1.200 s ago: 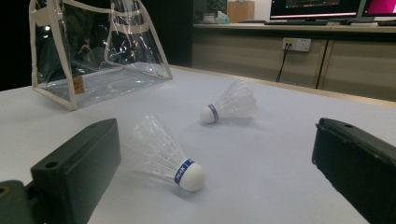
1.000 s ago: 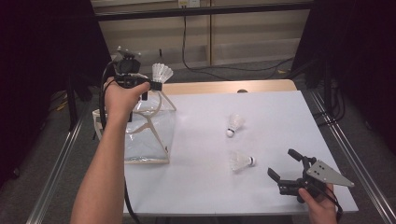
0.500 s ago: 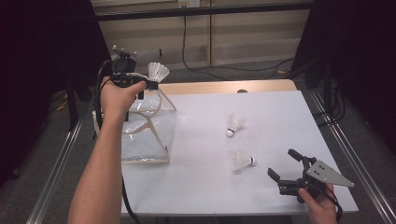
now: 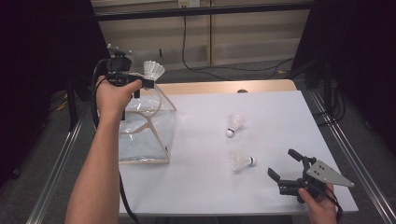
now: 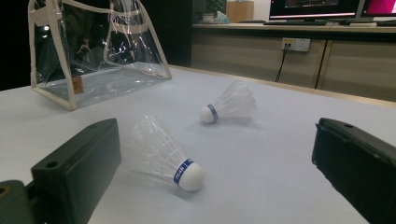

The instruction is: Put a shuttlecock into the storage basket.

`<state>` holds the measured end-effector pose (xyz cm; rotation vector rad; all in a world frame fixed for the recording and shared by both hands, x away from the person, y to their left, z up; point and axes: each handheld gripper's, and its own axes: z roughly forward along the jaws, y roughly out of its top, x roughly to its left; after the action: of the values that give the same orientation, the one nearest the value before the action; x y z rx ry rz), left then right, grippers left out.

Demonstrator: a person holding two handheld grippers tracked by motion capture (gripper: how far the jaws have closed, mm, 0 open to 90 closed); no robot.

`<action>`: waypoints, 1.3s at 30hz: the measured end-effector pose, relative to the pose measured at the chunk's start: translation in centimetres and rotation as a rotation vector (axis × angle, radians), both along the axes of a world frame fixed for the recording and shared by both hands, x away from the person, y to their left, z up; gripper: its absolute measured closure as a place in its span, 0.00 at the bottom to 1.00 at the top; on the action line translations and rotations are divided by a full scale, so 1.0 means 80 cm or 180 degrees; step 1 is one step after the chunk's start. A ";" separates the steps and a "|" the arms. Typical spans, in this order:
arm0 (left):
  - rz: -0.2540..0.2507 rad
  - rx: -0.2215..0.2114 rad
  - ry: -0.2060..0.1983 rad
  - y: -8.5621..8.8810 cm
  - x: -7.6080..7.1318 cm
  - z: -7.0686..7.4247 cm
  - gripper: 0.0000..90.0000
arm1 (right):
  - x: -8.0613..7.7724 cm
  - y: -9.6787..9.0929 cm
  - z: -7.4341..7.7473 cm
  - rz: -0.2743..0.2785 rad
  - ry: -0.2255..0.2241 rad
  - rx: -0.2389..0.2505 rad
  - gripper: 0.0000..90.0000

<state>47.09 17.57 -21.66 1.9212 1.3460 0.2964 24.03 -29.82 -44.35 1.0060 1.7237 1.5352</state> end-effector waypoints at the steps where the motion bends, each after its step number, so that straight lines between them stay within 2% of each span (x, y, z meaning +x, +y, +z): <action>1: 0.0013 -0.0009 -0.0001 0.000 0.000 0.000 0.73 | 0.000 0.000 0.000 0.0003 -0.0002 0.0001 0.01; 39: 0.0211 0.0058 -0.0013 0.026 0.000 -0.002 0.73 | 0.000 -0.001 0.000 -0.0007 0.0010 0.0002 0.01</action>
<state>47.05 19.62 -21.84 1.8926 1.4106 0.3462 24.00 -29.87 -44.34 1.0110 1.7238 1.5337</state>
